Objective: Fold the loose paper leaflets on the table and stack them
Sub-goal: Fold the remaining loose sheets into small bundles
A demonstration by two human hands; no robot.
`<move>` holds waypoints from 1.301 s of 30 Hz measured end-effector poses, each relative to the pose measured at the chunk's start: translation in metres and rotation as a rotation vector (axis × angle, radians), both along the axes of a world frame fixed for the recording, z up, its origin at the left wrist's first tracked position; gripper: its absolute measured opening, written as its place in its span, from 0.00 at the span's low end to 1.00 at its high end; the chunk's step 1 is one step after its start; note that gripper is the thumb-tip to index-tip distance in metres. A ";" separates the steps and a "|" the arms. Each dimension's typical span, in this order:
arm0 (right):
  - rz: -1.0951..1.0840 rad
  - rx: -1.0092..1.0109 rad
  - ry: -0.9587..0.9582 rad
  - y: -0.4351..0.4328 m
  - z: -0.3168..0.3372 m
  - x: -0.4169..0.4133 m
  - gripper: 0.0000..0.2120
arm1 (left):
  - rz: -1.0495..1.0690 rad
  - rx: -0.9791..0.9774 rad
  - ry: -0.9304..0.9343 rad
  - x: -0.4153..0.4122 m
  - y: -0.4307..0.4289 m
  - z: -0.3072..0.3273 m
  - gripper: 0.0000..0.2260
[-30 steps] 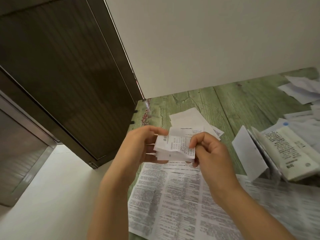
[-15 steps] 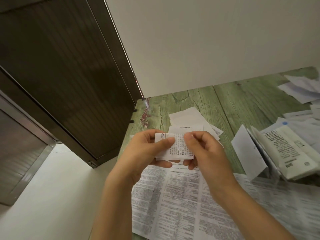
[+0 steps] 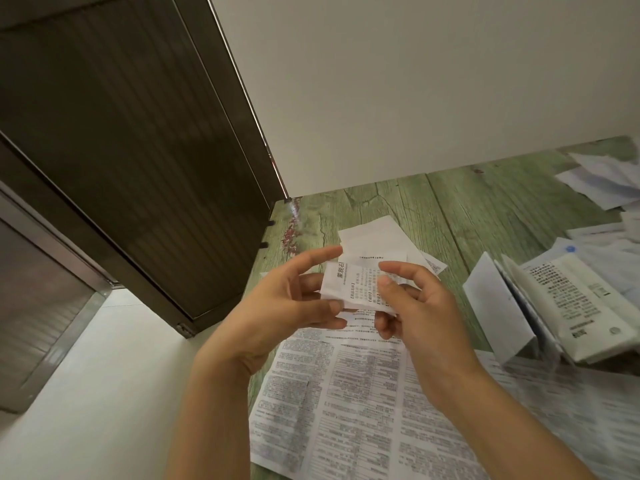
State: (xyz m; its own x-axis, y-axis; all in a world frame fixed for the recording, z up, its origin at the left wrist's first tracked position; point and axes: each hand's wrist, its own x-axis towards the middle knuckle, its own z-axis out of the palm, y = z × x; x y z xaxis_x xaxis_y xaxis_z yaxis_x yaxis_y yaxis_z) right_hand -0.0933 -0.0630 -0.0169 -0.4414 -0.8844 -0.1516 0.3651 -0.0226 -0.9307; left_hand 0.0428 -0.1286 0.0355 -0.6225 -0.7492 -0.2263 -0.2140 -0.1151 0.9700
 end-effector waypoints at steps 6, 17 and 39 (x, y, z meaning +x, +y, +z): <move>0.010 0.004 -0.015 0.000 0.000 -0.001 0.05 | -0.020 -0.008 -0.048 0.002 -0.002 -0.001 0.31; 0.075 -0.009 -0.094 0.000 0.001 0.000 0.28 | 0.274 -0.074 -0.096 -0.009 0.002 -0.006 0.12; -0.109 -0.026 0.180 0.001 -0.001 -0.002 0.17 | 0.193 0.073 -0.040 -0.013 0.006 0.003 0.14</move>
